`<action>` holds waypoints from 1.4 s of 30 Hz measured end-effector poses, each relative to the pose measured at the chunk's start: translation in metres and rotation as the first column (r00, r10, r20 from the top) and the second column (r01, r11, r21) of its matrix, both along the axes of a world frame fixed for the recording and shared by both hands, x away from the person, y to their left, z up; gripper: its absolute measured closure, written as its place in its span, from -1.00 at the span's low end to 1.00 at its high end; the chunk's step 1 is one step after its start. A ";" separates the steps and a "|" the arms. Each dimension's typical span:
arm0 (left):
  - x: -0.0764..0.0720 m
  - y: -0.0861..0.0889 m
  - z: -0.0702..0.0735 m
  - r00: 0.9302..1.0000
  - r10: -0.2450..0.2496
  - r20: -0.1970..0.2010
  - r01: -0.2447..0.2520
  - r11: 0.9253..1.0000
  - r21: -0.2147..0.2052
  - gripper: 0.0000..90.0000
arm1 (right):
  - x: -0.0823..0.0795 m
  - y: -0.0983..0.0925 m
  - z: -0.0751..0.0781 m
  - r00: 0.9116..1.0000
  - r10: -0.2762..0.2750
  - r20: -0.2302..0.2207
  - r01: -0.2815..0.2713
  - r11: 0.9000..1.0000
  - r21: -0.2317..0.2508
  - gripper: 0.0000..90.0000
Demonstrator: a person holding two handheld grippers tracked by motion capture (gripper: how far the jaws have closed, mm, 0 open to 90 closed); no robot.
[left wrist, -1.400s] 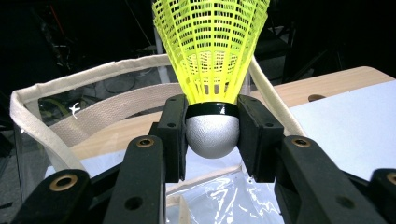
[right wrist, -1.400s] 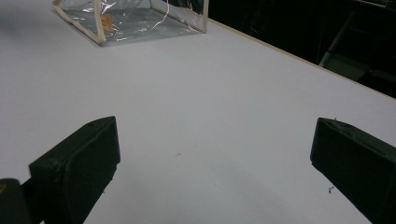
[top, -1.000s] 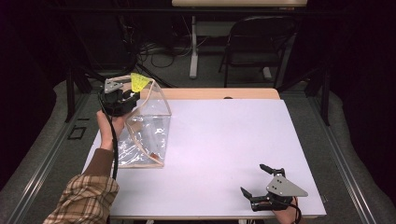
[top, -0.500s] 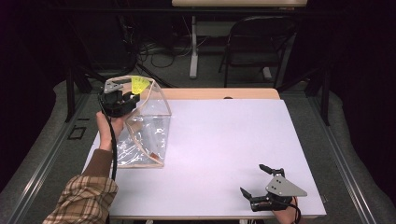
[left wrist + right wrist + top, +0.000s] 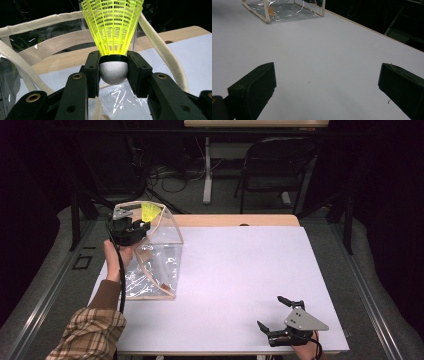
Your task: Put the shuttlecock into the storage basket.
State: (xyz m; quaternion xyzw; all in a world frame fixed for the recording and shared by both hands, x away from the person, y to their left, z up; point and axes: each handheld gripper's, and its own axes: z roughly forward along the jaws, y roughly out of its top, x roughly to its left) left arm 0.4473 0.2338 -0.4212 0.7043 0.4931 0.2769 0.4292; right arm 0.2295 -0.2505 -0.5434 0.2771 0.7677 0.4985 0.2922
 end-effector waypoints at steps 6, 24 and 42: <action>0.000 0.000 0.000 1.000 -0.004 -0.006 0.004 1.000 0.005 0.42 | 0.000 0.000 0.000 1.000 -0.001 -0.001 0.001 1.000 -0.002 -0.98; 0.002 0.003 0.000 0.999 -0.009 -0.031 0.010 1.000 0.023 0.42 | 0.000 0.001 0.000 1.000 -0.001 0.002 0.001 1.000 -0.005 -0.98; 0.007 -0.003 0.003 0.998 -0.025 -0.053 0.026 0.999 0.030 0.42 | 0.000 0.001 0.000 1.000 -0.001 0.002 0.001 1.000 -0.007 -0.98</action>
